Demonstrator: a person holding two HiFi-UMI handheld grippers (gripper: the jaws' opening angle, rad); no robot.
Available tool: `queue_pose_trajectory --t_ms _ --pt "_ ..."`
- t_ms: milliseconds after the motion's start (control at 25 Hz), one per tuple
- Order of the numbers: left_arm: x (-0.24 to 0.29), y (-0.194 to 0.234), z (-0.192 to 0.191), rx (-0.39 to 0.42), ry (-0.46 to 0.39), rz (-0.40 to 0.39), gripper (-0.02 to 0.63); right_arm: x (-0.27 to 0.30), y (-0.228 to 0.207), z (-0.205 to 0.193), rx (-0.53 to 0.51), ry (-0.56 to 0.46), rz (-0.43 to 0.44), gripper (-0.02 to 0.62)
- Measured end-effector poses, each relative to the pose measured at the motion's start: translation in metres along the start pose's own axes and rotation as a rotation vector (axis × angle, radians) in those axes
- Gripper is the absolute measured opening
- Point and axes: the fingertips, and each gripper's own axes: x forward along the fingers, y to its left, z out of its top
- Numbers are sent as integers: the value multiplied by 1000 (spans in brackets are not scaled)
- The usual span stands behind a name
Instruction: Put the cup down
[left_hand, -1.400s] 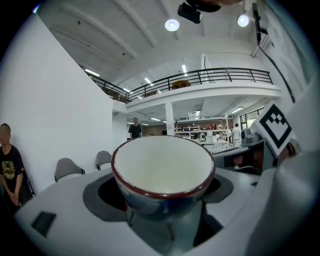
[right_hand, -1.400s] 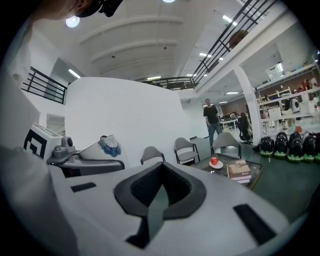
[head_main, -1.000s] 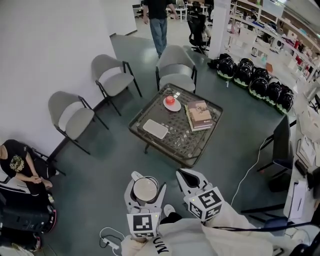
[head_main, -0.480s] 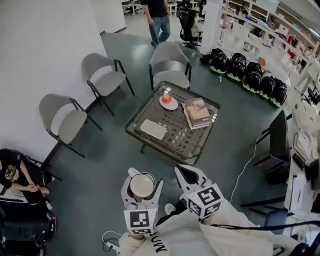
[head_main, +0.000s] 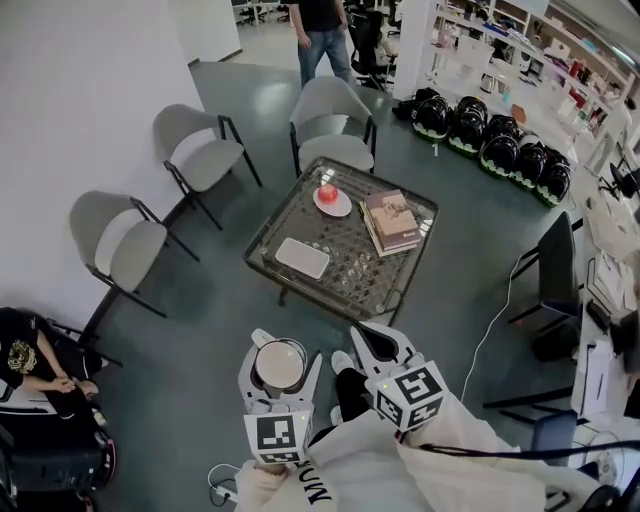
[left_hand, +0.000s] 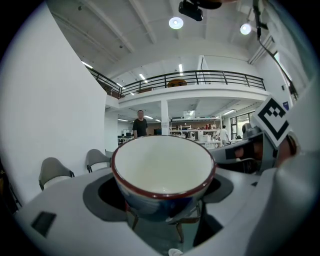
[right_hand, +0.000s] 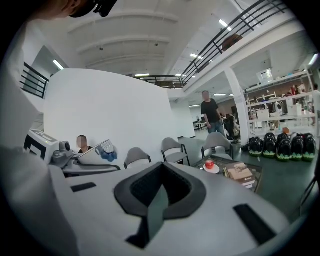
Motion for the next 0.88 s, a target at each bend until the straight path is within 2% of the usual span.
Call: queue_pose_trajectory --t_ms 240,880 --pt "29 9 -4 6 19 -2 416 22 -16 -1 16 7 1 5" --pt "149 48 -19 -9 85 -3 416 114 -93 -2 51 62 -22 5"
